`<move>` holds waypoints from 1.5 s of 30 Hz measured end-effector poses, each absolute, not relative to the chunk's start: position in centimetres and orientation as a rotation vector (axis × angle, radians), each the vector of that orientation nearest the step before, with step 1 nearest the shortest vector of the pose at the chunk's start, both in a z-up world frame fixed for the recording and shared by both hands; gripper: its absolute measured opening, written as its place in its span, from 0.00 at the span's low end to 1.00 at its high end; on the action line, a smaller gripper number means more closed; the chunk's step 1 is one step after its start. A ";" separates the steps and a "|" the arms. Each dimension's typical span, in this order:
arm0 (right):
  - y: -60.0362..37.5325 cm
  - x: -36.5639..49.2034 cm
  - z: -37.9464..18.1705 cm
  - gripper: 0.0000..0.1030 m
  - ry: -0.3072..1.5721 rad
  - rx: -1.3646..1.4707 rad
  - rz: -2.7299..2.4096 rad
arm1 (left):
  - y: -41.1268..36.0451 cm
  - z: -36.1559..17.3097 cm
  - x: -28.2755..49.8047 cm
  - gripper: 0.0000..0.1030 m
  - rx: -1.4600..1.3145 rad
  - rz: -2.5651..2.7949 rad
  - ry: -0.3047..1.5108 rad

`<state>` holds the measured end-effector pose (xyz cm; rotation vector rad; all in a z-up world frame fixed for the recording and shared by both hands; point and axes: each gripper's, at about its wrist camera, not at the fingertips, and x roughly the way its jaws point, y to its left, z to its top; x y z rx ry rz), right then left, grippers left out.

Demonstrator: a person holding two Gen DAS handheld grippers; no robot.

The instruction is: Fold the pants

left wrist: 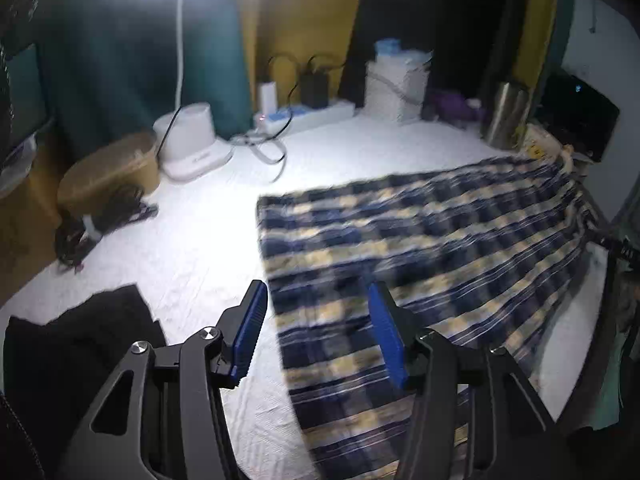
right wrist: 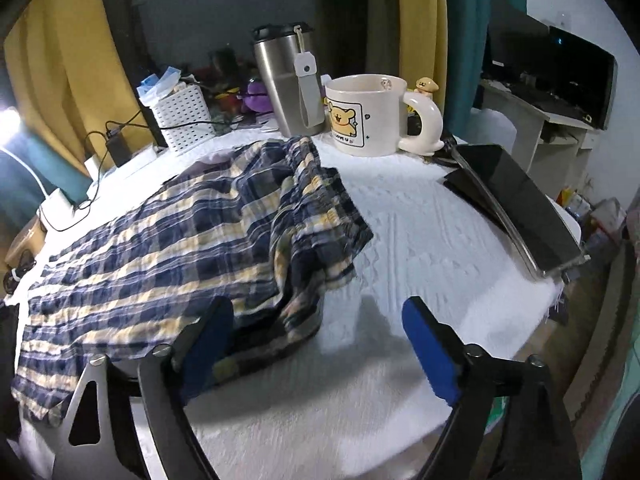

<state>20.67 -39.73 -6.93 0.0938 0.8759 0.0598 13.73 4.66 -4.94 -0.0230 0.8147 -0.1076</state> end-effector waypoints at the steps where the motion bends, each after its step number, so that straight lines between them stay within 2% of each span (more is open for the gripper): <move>1: -39.7 20.4 -7.0 0.88 0.877 0.099 0.069 | 4.2 -4.8 13.8 0.51 -0.021 -0.123 0.807; 15: -40.0 21.1 -9.2 0.90 0.919 0.265 0.222 | -0.7 -6.4 18.0 0.52 -0.025 -0.175 0.867; 23: -39.8 23.5 -9.5 0.99 0.906 0.326 0.267 | -1.6 -7.8 19.7 0.52 0.005 -0.168 0.926; 32: -39.4 26.0 -9.7 1.00 0.888 0.374 0.329 | -1.8 -8.6 20.3 0.52 0.078 -0.133 0.935; 45: -39.2 29.2 -9.9 1.00 0.880 0.434 0.352 | -0.8 -9.9 22.0 0.52 0.045 -0.126 0.960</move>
